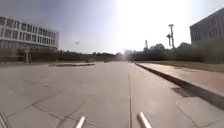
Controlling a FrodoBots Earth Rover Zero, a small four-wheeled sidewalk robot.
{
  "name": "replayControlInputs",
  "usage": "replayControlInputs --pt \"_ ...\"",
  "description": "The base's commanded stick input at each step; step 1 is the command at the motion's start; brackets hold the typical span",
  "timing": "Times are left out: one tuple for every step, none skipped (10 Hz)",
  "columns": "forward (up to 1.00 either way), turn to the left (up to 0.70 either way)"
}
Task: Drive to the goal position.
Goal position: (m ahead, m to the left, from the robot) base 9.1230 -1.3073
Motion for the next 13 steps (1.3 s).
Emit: replayControlInputs --pt "0.7 0.0" --pt "0.7 0.0" --pt "0.7 0.0" --pt "0.7 0.0" --pt "0.7 0.0" --pt "0.7 0.0" --pt "0.7 0.0" --pt "0.7 0.0" --pt "0.7 0.0" --pt "0.7 0.0" --pt "0.7 0.0" --pt "0.7 0.0" --pt "0.7 0.0"
